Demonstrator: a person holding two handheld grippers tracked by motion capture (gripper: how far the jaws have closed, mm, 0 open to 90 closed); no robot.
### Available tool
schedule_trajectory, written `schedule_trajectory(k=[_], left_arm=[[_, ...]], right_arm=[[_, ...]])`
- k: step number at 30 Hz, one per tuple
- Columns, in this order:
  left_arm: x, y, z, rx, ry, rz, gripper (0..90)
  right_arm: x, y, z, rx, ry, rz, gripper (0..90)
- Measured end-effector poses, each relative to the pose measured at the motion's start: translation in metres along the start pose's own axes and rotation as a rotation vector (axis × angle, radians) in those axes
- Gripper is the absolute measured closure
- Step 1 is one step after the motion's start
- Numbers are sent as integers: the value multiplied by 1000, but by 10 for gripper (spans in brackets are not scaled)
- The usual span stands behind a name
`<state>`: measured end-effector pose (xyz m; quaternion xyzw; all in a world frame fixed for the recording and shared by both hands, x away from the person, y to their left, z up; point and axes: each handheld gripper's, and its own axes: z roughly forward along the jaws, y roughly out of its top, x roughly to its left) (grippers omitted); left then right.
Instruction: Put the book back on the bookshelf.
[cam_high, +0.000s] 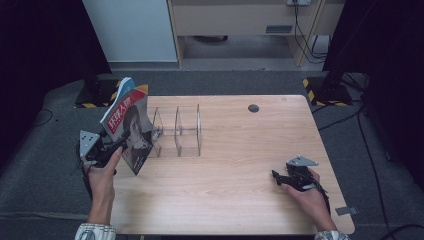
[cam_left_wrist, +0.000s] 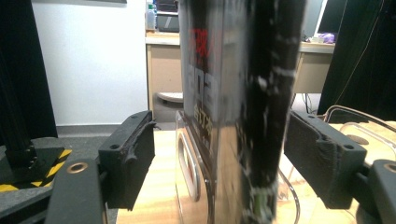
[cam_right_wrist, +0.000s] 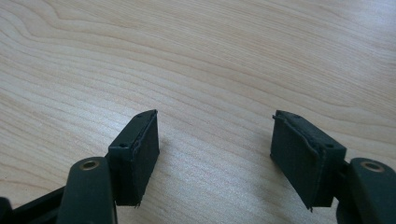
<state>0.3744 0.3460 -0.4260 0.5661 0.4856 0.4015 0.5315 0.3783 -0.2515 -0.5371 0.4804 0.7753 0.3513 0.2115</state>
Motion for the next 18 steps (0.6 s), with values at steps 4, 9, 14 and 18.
schedule_trajectory(k=[4, 9, 14, 18], left_arm=[[-1, -3, -4, 13, 3, 32, 230], [-4, -5, -9, 35, -5, 60, 248], [-6, -9, -15, 50, -3, 74, 222], [-5, -11, -16, 56, 5, 74, 217]], right_arm=[[0, 0, 0, 0, 0, -1, 324], [0, 0, 0, 0, 0, 0, 323], [0, 0, 0, 0, 0, 0, 322], [0, 0, 0, 0, 0, 0, 321]])
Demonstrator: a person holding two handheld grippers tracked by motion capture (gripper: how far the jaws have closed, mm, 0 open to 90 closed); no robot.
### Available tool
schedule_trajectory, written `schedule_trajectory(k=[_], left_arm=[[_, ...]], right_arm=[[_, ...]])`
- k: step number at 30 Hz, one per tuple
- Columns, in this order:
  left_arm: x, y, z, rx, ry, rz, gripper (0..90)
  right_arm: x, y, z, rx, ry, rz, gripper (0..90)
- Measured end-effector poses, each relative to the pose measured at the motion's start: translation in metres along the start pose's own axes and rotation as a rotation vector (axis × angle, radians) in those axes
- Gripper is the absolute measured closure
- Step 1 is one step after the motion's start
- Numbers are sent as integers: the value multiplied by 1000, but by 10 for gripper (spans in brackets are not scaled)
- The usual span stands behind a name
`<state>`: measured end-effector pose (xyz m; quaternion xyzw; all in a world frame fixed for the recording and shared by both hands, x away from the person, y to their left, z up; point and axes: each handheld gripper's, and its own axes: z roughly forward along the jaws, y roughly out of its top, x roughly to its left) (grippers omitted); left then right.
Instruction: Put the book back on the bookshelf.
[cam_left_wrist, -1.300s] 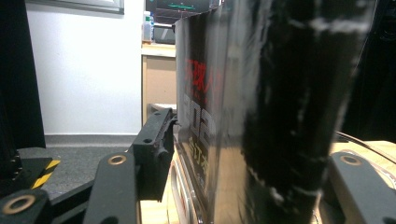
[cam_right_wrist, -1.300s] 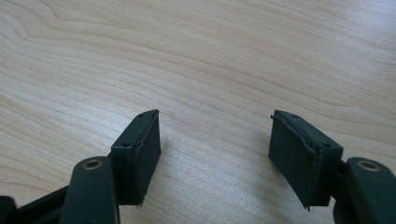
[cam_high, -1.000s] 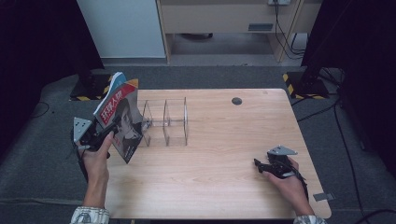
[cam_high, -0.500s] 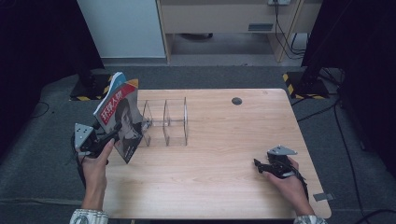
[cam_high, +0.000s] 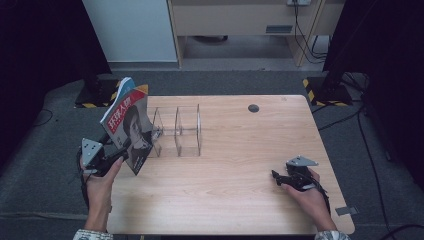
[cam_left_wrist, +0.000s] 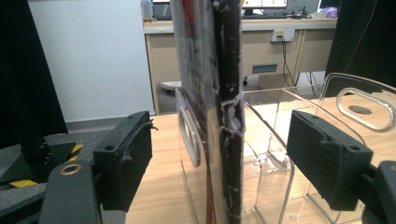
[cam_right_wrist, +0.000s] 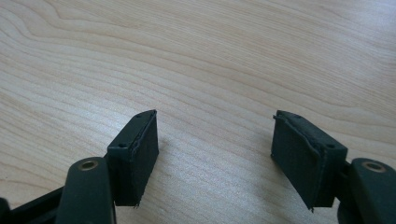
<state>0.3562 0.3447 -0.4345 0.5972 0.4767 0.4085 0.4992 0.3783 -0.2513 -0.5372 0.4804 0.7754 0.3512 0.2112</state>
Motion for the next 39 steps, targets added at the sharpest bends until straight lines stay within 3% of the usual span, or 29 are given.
schedule_trajectory(k=[3, 11, 19, 32, 39], left_arm=[[-2, -2, -1, 9, -5, 2, 212], [-9, -9, -7, 51, -15, 54, 200], [-12, -15, -15, 69, -20, 68, 200], [-14, -29, -32, 125, -22, 80, 203], [-15, -34, -40, 154, -47, 56, 203]], right_arm=[[0, 0, 0, 1, 1, 2, 320], [0, 0, 0, 2, 1, 3, 320], [0, 0, 0, 0, -1, 2, 319], [0, 0, 0, 1, 0, 4, 319], [0, 0, 0, 2, 1, 3, 318]])
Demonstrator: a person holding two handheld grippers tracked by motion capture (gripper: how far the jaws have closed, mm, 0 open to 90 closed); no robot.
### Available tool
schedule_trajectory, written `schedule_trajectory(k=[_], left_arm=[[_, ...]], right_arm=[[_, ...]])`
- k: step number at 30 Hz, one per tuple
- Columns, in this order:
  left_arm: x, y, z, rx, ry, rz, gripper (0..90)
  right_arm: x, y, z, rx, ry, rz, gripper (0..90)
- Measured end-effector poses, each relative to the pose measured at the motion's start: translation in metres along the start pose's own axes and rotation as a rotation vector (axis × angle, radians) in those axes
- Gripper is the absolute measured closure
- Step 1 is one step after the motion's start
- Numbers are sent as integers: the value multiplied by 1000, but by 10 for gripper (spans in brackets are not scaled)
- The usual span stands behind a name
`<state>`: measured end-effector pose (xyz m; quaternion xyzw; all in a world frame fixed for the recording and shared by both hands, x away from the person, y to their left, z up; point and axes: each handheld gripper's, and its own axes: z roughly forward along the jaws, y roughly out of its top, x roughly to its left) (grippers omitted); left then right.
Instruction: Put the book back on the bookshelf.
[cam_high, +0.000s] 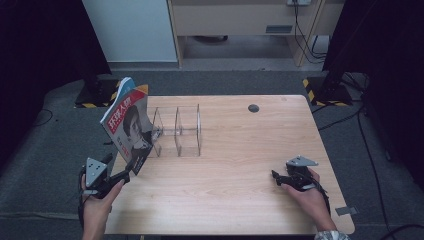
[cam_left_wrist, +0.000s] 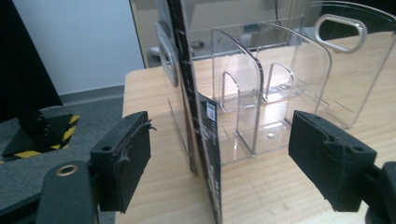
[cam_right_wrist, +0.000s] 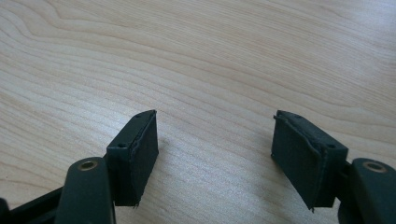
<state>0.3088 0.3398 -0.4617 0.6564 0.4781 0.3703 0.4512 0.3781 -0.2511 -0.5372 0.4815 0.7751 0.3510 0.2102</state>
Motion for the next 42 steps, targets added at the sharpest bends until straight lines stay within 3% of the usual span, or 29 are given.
schedule_trajectory(k=[7, 13, 18, 25, 35, 40, 41, 42], left_arm=[[-5, -8, -6, 34, -29, -12, 203], [-14, -15, -7, 67, -65, 15, 198], [-22, -14, -5, 67, -100, 34, 195], [-29, -13, 1, 74, -147, 53, 175], [-46, -12, 18, 137, -224, 114, 139], [-50, -11, 26, 156, -253, 114, 132], [-48, -10, 28, 156, -260, 147, 131], [-49, -9, 29, 155, -262, 153, 129]], right_arm=[[0, 0, 0, 0, 0, 0, 318], [0, 0, 0, 0, 0, 1, 318], [0, 0, 0, 0, 0, 1, 318], [0, 0, 0, -1, -1, 1, 318], [0, 0, 0, 0, 0, 1, 318], [0, 0, 0, 0, 0, 0, 318], [0, 0, 0, 0, 0, 0, 318], [0, 0, 0, -2, -1, 1, 318]])
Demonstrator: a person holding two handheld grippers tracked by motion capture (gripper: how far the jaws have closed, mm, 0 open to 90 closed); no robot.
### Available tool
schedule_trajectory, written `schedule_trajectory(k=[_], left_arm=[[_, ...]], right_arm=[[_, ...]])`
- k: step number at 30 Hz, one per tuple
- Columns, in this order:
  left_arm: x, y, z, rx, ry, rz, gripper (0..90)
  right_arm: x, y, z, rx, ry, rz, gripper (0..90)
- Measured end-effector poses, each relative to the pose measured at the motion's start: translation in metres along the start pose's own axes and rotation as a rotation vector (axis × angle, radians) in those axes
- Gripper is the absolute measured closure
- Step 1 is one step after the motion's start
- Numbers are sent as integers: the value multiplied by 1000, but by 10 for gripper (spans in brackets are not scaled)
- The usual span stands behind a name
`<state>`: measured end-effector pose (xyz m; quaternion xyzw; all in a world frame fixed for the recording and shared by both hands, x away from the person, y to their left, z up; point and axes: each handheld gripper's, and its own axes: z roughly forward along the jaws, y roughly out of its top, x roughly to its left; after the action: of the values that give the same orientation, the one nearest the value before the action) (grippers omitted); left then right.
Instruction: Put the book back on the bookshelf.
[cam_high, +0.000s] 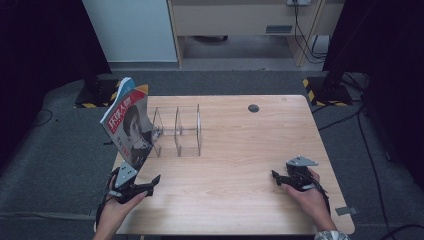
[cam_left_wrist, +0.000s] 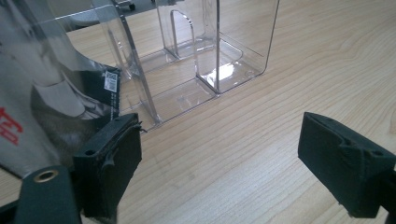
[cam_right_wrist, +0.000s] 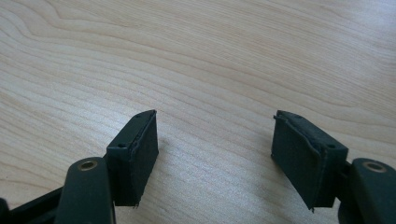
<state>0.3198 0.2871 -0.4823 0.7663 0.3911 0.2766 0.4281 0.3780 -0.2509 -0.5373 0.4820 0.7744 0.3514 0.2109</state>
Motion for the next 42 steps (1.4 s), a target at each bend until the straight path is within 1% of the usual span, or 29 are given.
schedule_trajectory(k=[1, 4, 5, 9, 19, 22, 28, 34, 39, 42], left_arm=[[0, 1, 1, 5, -1, 12, 129], [-1, 4, 5, 10, -9, 21, 127], [-4, 3, 6, 10, -10, -24, 126], [-6, 5, 10, 21, -18, -12, 124], [-9, 9, 19, 34, -35, 0, 108], [-10, 10, 22, 43, -42, -6, 78], [-9, 11, 25, 49, -56, -16, 48], [-13, 12, 30, 60, -84, 6, 27], [-14, 13, 35, 70, -86, 9, 27], [-14, 14, 37, 77, -91, 19, 27]], right_arm=[[0, 0, 0, 2, 1, 0, 318], [0, 0, 0, 2, 1, 0, 318], [0, 0, 0, 1, 1, -1, 318], [0, 0, 0, 0, 0, 0, 318], [0, 0, 0, 2, 1, 0, 318], [0, 0, 0, 0, 0, 0, 318], [0, 0, 0, 2, 2, -1, 317], [0, 0, 0, 2, 1, -1, 315], [0, 0, 0, 2, -1, -3, 301], [0, 0, 0, 5, -1, -2, 287]])
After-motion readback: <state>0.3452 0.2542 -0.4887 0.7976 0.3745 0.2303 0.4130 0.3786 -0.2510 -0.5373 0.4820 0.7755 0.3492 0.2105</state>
